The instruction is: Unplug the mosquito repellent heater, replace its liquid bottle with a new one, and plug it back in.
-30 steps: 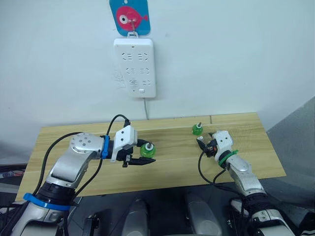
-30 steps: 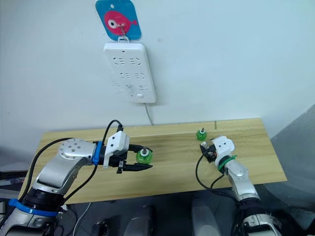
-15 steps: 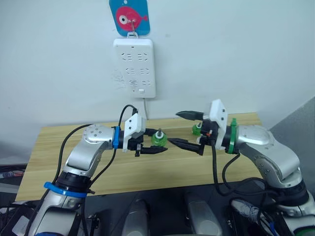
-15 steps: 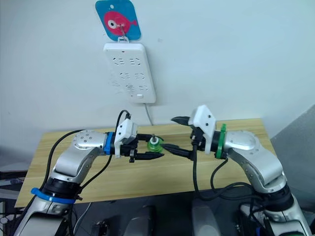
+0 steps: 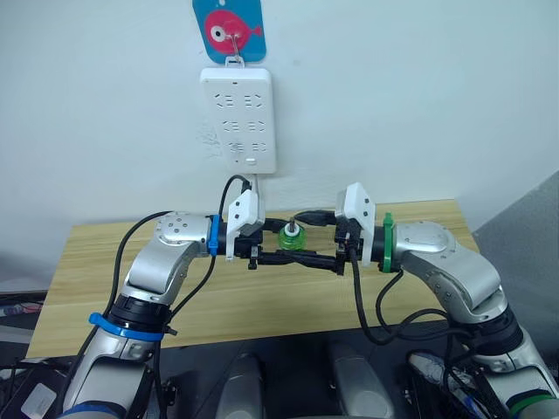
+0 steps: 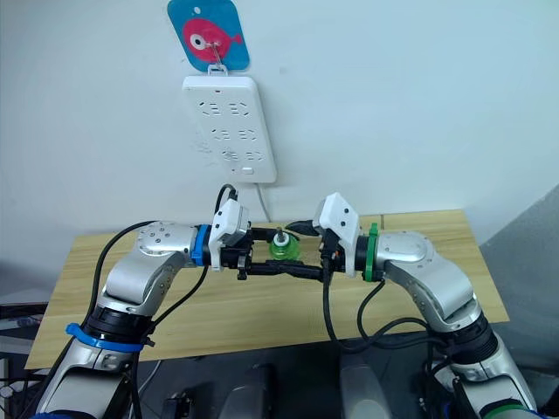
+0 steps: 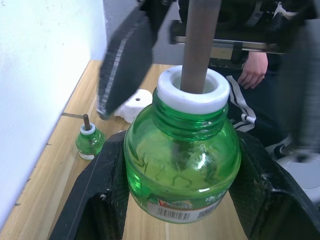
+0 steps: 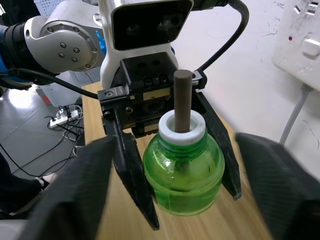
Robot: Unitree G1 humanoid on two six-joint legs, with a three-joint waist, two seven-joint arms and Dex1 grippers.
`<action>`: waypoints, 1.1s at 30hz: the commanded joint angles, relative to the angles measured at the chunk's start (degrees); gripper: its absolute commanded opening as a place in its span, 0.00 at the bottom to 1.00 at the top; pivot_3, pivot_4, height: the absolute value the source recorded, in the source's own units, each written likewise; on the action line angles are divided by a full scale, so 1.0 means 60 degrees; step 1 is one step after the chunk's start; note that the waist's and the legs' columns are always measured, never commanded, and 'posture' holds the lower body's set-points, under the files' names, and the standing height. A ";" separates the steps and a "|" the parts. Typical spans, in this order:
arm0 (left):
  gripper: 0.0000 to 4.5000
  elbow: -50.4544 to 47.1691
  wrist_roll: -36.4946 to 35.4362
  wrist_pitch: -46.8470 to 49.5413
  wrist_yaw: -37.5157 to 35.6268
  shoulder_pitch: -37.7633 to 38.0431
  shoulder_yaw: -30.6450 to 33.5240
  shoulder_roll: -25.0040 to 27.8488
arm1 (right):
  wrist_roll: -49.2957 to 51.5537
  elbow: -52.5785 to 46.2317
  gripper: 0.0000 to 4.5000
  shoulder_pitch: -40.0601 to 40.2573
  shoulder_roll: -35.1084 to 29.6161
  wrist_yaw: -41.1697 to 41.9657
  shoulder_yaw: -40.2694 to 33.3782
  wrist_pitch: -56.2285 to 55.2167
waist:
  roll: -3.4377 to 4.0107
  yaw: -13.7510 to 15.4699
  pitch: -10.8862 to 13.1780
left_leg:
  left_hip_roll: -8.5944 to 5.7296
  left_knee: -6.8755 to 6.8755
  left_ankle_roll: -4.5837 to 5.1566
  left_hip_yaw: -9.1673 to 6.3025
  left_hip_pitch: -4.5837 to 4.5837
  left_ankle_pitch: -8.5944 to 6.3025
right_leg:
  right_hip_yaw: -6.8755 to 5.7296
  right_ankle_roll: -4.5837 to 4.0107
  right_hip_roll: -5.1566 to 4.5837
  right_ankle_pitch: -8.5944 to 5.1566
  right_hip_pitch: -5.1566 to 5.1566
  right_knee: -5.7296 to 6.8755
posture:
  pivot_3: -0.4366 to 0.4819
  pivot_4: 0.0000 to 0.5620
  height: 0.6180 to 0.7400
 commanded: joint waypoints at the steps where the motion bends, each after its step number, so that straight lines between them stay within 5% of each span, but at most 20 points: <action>1: 0.52 -0.0470 -0.0249 -0.0008 -0.0038 -0.0104 0.0043 0.0020 | -0.0075 -0.0168 0.56 -0.0149 0.0105 0.0101 -0.0028 -0.0288 | 0.0000 0.0001 0.0000 | 0.0000 0.0000 0.0000 -0.0002 0.0000 0.0000 | -0.0001 0.0000 0.0000 0.0000 0.0000 0.0000 | 0.29 0.34 0.88; 6: 0.52 -0.0515 -0.0286 0.0065 -0.0088 -0.0091 0.0000 0.0066 | -0.0274 -0.0161 0.18 -0.0139 0.0121 0.0202 0.0063 -0.0456 | 0.0000 0.0001 -0.0001 | 0.0000 0.0000 0.0000 -0.0002 0.0000 0.0000 | -0.0002 0.0000 0.0000 0.0000 0.0000 0.0000 | 0.29 0.35 0.88; 17: 0.52 -0.0415 -0.0402 0.0574 0.0072 -0.0089 0.0111 0.0126 | -0.0055 -0.0270 0.18 -0.0245 0.0164 0.0163 -0.0374 -0.0386 | 0.0001 0.0001 -0.0004 | 0.0000 0.0001 0.0000 -0.0002 0.0000 0.0000 | -0.0002 0.0000 0.0000 0.0000 0.0001 0.0003 | 0.28 0.34 0.88; 23: 0.94 -0.0148 -0.0498 0.0752 0.0208 -0.0073 0.0262 0.0138 | 0.0687 -0.0400 0.18 -0.0167 0.0282 -0.0279 -0.1239 0.0267 | 0.0001 -0.0001 -0.0006 | 0.0000 0.0003 -0.0001 -0.0002 0.0000 0.0001 | -0.0002 0.0000 -0.0001 0.0000 0.0001 0.0004 | 0.27 0.33 0.88; 26: 1.00 -0.0329 -0.1380 0.2008 0.0529 0.0037 0.0652 0.0019 | 0.1563 -0.0428 0.18 -0.0144 0.0651 -0.1045 -0.2176 0.1028 | 0.0001 -0.0015 -0.0007 | 0.0000 0.0003 0.0000 -0.0004 0.0000 0.0000 | -0.0002 0.0000 -0.0001 0.0000 0.0000 0.0008 | 0.27 0.33 0.88; 33: 1.00 -0.1001 -0.4653 0.6041 0.3396 -0.0129 0.2646 -0.1276 | 0.5482 -0.0222 0.18 -0.0042 0.2520 -0.4579 -0.4900 0.3037 | 0.0002 -0.0055 -0.0023 | 0.0001 0.0008 -0.0003 -0.0009 -0.0006 0.0002 | -0.0005 -0.0001 -0.0007 0.0000 -0.0002 0.0019 | 0.27 0.32 0.88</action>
